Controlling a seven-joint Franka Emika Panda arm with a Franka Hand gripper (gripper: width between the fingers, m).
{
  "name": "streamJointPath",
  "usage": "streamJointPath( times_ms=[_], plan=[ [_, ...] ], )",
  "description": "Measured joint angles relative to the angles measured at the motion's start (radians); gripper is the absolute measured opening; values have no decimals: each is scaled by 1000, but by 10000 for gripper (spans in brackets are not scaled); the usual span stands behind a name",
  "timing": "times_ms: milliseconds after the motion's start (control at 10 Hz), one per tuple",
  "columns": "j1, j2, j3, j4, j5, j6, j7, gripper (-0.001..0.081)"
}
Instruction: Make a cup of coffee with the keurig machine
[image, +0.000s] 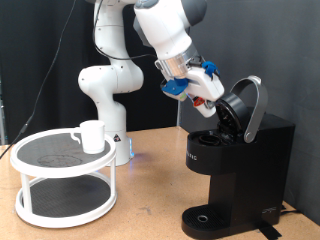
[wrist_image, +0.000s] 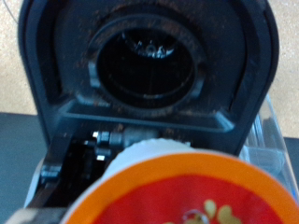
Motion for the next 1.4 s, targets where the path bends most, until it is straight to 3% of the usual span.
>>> streamJointPath(
  times_ms=[600, 1300, 1400],
  plan=[
    [0, 59, 32, -42, -5, 121, 0, 366],
    [0, 99, 49, -49, 3, 163, -11, 370],
    [0, 99, 49, -49, 19, 169, -27, 595]
  ],
)
